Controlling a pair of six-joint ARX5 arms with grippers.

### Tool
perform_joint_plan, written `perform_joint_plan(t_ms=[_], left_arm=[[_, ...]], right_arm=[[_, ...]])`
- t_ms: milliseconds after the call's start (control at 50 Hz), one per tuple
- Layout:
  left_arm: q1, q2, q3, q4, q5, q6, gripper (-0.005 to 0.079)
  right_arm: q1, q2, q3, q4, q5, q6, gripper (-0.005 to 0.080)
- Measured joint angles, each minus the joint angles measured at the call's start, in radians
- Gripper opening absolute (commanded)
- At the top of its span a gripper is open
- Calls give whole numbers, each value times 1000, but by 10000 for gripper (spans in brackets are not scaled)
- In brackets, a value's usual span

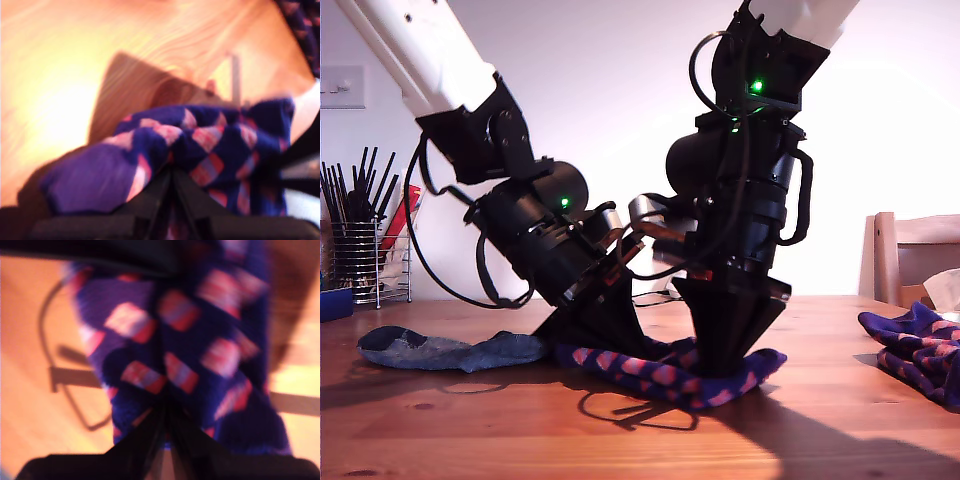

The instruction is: Fold the socks in front of you. After folding them, place them to the right side.

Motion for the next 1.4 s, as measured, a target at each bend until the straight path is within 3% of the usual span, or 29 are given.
perform_joint_plan(t_ms=[420,780,880,1000,1100,1400], left_arm=[[-2,-6,14,-82,-21,-14,-24],[-25,-6,13,-80,-15,-60,-24],[-28,-6,13,-74,-16,-83,-24],[-28,-6,13,-73,-16,-108,-24],[-29,-6,13,-71,-15,-128,-24],[-49,-6,11,-51,-13,-164,-24]], right_arm=[[-42,-5,0,109,93,131,-13],[-90,-19,0,100,-60,200,-11],[-104,-56,0,95,-63,236,61],[-121,-116,0,74,-63,278,246],[-134,-135,1,52,-63,322,343],[-132,-134,1,12,-104,352,411]])
